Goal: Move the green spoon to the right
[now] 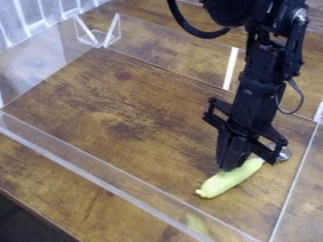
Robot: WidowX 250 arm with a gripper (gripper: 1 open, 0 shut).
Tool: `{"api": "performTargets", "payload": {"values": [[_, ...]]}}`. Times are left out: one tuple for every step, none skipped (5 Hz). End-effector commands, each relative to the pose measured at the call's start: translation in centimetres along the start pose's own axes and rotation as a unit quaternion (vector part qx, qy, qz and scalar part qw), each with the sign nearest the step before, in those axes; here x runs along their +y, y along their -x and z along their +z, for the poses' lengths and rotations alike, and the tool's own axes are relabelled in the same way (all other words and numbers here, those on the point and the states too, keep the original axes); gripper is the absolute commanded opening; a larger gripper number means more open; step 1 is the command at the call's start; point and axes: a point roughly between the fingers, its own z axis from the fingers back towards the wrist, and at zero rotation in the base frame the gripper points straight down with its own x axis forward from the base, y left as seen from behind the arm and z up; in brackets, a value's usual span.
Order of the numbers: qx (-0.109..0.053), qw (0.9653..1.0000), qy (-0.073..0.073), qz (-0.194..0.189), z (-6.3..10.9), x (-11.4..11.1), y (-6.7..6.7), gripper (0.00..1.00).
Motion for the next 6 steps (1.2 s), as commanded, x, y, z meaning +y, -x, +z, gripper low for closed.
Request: {"api": "performTargets", "payload": {"values": [[-0.032, 0.9993, 0.005, 0.017, 2.6, 0.6, -0.3, 1.0], [-0.034, 0.9991, 0.007, 0.026, 3.5, 0.7, -0.1, 1.0], [-0.044, 0.9984, 0.007, 0.033, 5.0, 0.8, 0.3, 1.0], [-0.058, 0.9975, 0.005, 0.041, 6.7, 1.0, 0.7, 1.0], [-0.082, 0.9956, 0.002, 0.045, 9.5, 1.1, 1.7, 1.0], [-0.105, 0.9927, 0.004, 0.058, 11.6, 2.0, 2.7, 1.0]]}}
